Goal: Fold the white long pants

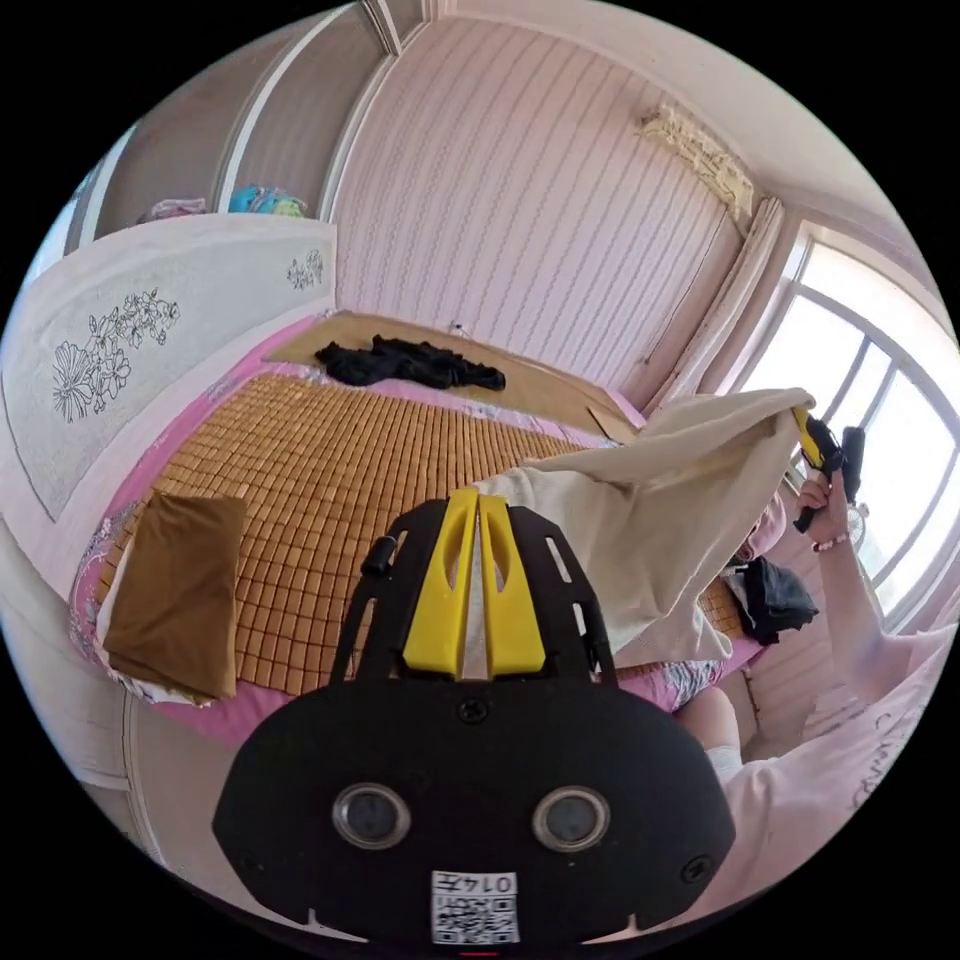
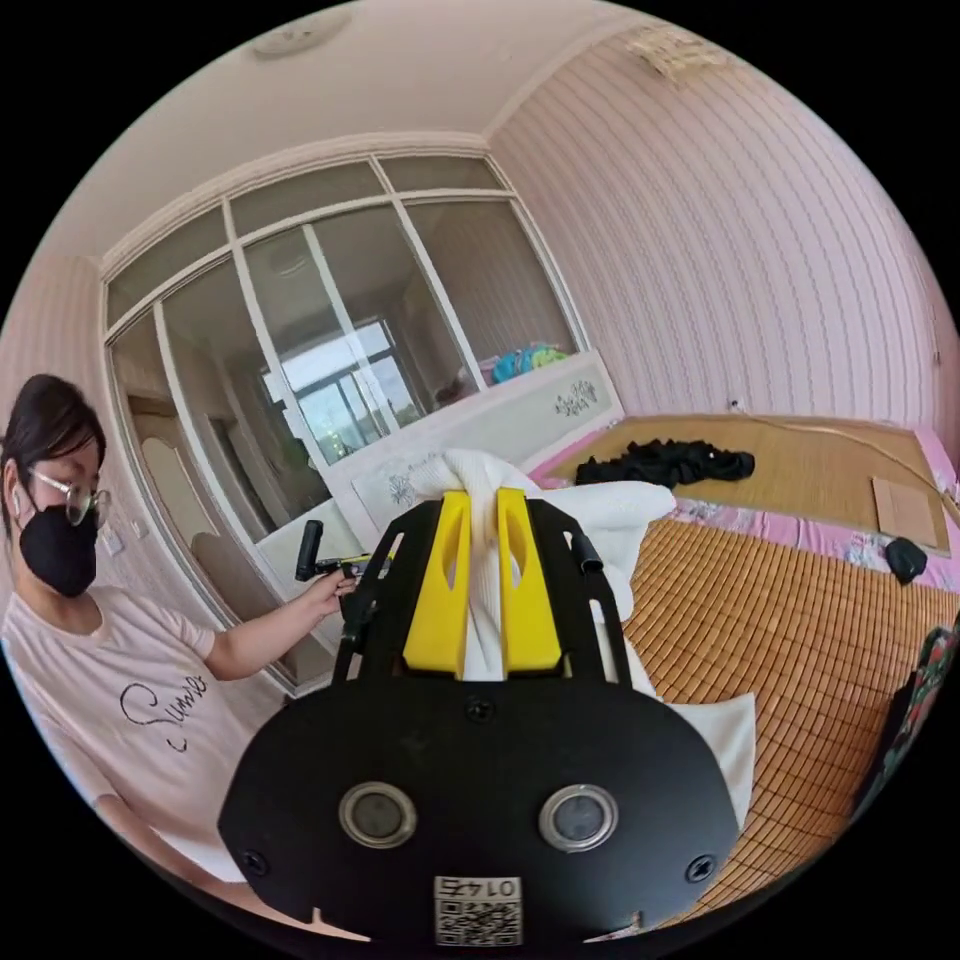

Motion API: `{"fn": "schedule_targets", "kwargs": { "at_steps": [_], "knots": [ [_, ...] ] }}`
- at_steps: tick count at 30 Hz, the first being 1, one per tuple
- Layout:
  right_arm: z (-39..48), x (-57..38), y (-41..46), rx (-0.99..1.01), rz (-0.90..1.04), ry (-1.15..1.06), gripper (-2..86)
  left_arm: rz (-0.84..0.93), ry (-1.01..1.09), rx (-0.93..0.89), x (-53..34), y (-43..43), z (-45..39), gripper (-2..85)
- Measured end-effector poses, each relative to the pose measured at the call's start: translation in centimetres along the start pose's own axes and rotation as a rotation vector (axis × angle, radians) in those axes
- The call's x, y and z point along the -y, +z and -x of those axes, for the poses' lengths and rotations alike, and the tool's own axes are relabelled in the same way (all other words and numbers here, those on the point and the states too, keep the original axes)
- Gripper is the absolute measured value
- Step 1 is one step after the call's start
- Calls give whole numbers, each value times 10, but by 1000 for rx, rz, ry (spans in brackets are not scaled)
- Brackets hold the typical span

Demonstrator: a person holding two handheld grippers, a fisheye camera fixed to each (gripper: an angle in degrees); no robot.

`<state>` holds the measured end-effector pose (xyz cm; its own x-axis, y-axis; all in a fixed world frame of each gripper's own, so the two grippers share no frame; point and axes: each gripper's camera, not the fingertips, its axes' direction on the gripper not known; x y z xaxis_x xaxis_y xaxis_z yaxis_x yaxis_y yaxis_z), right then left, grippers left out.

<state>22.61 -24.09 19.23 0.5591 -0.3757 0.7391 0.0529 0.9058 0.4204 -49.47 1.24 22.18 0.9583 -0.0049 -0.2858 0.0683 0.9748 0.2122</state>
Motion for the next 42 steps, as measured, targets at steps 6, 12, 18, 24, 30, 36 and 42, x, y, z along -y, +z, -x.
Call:
{"fn": "schedule_targets", "kwargs": {
  "at_steps": [6, 12, 18, 24, 30, 36, 42],
  "knots": [
    [-25, -149, -104, -137, 117, 254, 51, -50, -93, 116, -77, -48, 36, -10],
    [-41, -326, -120, -352, 477, 862, 9, 383, -465, 191, -211, 2, 87, -9],
    [-53, -275, -108, -348, 383, 786, 4, 392, -430, 105, -202, 16, 68, 17],
    [-31, -176, 47, -272, 602, 227, 48, 539, -278, 52, -179, 72, 43, 112],
    [0, -157, 221, -312, 796, -95, 94, 708, 7, 147, -154, 128, 0, 133],
    [-2, -219, 328, -348, 1145, -105, 200, 757, 41, 174, -162, 157, -8, 136],
    [-5, -236, 305, -238, 1045, 140, 135, 773, 11, 132, -161, 159, -9, 134]
  ]
}}
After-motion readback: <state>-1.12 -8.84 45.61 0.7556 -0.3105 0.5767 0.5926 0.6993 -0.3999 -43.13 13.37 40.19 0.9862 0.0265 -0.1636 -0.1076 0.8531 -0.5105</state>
